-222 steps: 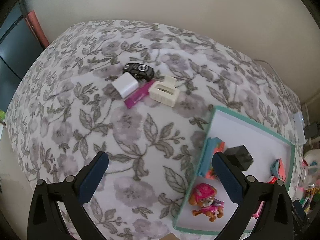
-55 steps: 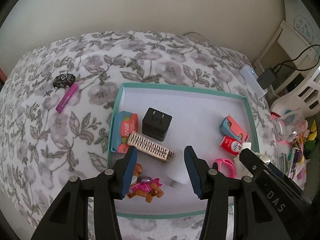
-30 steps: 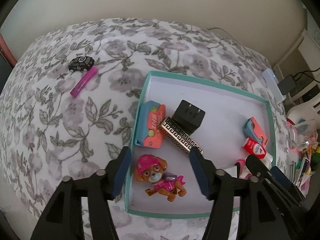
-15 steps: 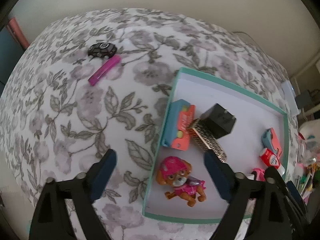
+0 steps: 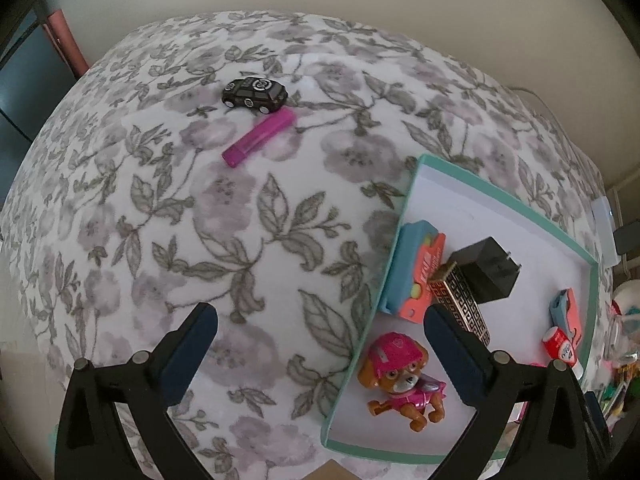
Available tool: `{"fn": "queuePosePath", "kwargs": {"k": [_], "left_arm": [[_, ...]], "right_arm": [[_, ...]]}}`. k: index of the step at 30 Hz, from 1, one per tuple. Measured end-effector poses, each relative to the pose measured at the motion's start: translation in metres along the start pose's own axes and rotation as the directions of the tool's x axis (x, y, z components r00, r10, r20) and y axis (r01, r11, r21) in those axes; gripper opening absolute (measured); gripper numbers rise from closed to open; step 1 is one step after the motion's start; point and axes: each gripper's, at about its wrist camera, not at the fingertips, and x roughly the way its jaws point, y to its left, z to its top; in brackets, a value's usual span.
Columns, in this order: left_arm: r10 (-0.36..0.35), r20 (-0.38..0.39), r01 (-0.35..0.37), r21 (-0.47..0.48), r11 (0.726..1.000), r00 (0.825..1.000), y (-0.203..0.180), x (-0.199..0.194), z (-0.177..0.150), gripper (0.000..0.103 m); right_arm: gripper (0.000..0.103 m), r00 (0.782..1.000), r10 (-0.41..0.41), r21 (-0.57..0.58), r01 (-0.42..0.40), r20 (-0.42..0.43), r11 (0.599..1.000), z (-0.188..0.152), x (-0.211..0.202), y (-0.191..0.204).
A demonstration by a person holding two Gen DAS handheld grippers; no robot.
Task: Organize rigid objects
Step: 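Open the left tool to drop the charger while the right tool drops the hair clip, then move both tools to the black toy car and pink lighter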
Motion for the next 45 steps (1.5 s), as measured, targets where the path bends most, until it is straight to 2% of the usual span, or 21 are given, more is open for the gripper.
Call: {"fn": "queuePosePath", "kwargs": {"k": [18, 25, 36, 39, 45], "left_arm": [[0.072, 0.065, -0.07, -0.034, 0.997, 0.995, 0.041, -0.02, 0.018, 0.103], [0.095, 0.092, -0.089, -0.063, 0.994, 0.991, 0.066, -0.028, 0.027, 0.103], [0.088, 0.096, -0.076, -0.117, 0.99, 0.991, 0.104, -0.031, 0.036, 0.103], [0.105, 0.095, -0.091, -0.146, 0.985, 0.99, 0.119, -0.031, 0.038, 0.103], [0.113, 0.125, -0.089, -0.184, 0.979, 0.986, 0.146, -0.037, 0.04, 0.103]], "right_arm": [[0.103, 0.995, 0.071, -0.08, -0.066, 0.071, 0.995, -0.004, -0.025, 0.04], [0.103, 0.992, 0.102, -0.117, -0.093, 0.073, 0.989, -0.006, -0.028, 0.058], [0.103, 0.983, 0.17, -0.196, -0.153, 0.074, 0.969, -0.011, -0.036, 0.097], [0.103, 0.979, 0.188, -0.223, -0.166, 0.081, 0.961, -0.012, -0.039, 0.11], [0.103, 0.968, 0.234, -0.266, -0.203, 0.092, 0.942, -0.011, -0.047, 0.137]]}}
